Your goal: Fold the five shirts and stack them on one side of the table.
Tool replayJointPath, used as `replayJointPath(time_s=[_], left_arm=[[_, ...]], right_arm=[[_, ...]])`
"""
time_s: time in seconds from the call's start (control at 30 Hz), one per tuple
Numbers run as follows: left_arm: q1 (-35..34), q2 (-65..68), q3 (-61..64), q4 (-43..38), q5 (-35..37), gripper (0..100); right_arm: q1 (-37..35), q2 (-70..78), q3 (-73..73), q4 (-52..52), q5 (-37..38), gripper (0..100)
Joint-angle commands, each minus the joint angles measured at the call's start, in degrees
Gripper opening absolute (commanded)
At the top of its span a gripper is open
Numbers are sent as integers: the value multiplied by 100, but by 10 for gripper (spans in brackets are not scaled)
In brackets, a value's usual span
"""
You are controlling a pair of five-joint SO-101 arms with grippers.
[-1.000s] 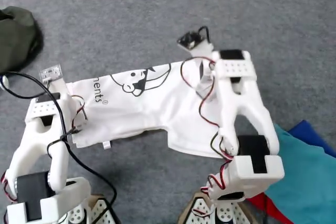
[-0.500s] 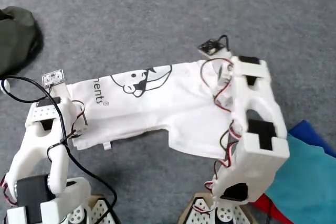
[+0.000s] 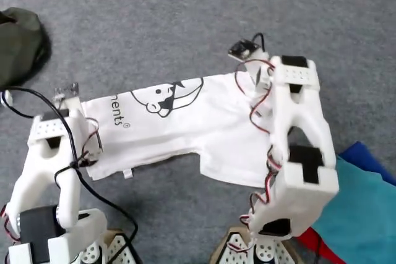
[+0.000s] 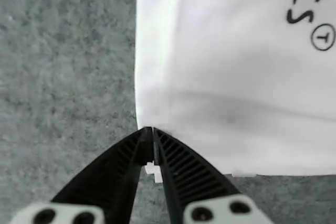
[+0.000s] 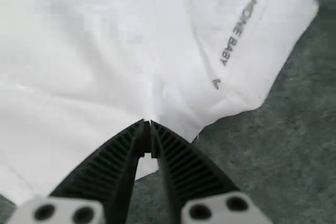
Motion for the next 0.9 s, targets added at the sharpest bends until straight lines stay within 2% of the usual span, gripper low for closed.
replayJointPath(time_s=[0.0,0.2,0.3,0.47,0.6,0.67,0.73,0.87], left_arm=[[-62,-101,-879,475,9,19],[-53,-40,-1741,431,18,19],[-53,-22,-1820,-114,26,19],[-9,101,-1644,-1178,229,19],[-79,593,-1582,-1398,264,19],[-325,743,-1600,-1407,352,19],[-703,716,-1626,-1521,800,19],[-1134,787,-1266,-2268,1231,19]], right_arm=[[-198,-875,-391,299,-149,5],[-365,-1684,-338,1055,-378,5],[-400,-2255,57,1222,-413,5],[-866,-3749,1666,993,-343,5],[-1385,-4919,3099,835,-237,5],[-1508,-5420,3714,791,53,5],[-1622,-5798,4189,791,290,7],[-1903,-6132,4857,835,598,73]])
